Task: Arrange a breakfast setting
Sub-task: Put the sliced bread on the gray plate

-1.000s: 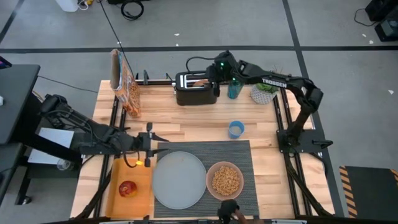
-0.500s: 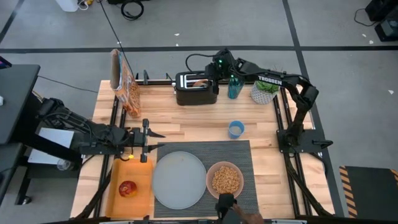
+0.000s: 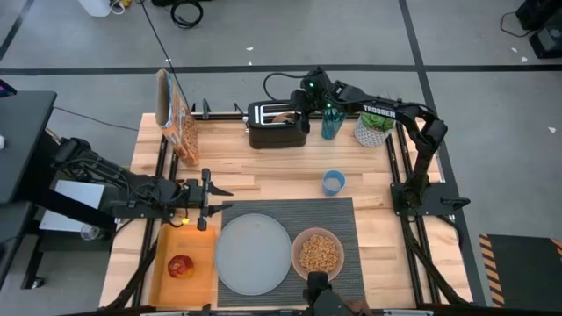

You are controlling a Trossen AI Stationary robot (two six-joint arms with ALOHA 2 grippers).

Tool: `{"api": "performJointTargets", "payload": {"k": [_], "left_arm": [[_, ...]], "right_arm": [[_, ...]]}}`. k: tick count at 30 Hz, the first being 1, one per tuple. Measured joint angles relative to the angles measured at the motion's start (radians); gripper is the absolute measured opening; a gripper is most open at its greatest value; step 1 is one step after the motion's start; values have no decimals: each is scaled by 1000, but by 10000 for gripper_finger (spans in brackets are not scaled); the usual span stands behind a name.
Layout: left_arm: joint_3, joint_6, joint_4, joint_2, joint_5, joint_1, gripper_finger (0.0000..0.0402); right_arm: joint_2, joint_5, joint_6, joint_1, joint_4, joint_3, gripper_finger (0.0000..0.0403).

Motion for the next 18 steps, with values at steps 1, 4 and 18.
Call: {"api": "performJointTargets", "payload": {"k": [1,4,18], "left_arm": [[0,0,0,0,0,0,157],[0,-4,0,0,0,0,157],[0,-7,0,0,0,0,157]], "right_arm": [[0,-4,4,0,-4,0,176],[0,-5,7,0,-9,0,162],[0,-4,9,14,-16,0,74]]}}
